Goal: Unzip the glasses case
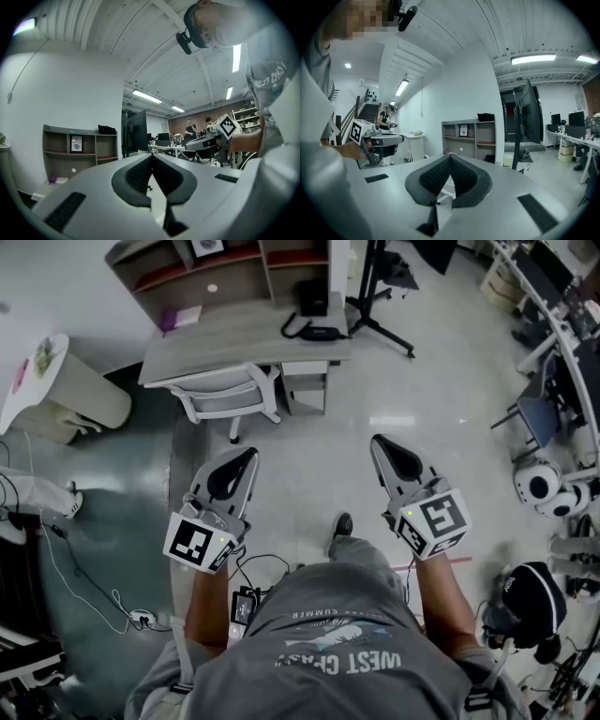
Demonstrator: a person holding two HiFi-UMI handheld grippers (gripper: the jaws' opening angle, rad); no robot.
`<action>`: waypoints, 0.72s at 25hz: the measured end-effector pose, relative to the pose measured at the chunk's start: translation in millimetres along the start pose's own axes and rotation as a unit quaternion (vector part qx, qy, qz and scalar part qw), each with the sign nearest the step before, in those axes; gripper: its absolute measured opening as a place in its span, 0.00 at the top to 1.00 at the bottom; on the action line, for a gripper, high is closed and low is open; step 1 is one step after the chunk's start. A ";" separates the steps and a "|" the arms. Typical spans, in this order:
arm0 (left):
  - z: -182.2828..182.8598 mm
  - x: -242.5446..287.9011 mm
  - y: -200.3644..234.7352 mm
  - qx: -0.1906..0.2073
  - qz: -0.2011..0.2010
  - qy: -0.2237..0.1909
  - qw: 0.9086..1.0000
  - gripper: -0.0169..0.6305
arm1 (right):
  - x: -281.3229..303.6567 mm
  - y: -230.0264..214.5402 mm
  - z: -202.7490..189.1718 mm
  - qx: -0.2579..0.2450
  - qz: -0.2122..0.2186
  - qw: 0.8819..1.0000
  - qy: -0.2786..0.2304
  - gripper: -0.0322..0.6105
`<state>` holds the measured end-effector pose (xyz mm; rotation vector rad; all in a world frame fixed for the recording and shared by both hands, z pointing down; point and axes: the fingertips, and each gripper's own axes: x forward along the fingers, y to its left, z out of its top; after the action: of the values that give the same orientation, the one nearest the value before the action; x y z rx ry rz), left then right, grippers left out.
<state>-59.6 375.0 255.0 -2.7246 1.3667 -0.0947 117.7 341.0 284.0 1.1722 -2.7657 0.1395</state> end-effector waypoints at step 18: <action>1.7 170.5 36.9 0.015 0.037 0.033 0.999 0.98 | 89.3 -159.2 9.7 0.020 0.066 0.998 -0.004 0.93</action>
<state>13.0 216.4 251.7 -2.6660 1.4692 -0.1991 169.9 166.1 293.9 1.0011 -2.8591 0.2050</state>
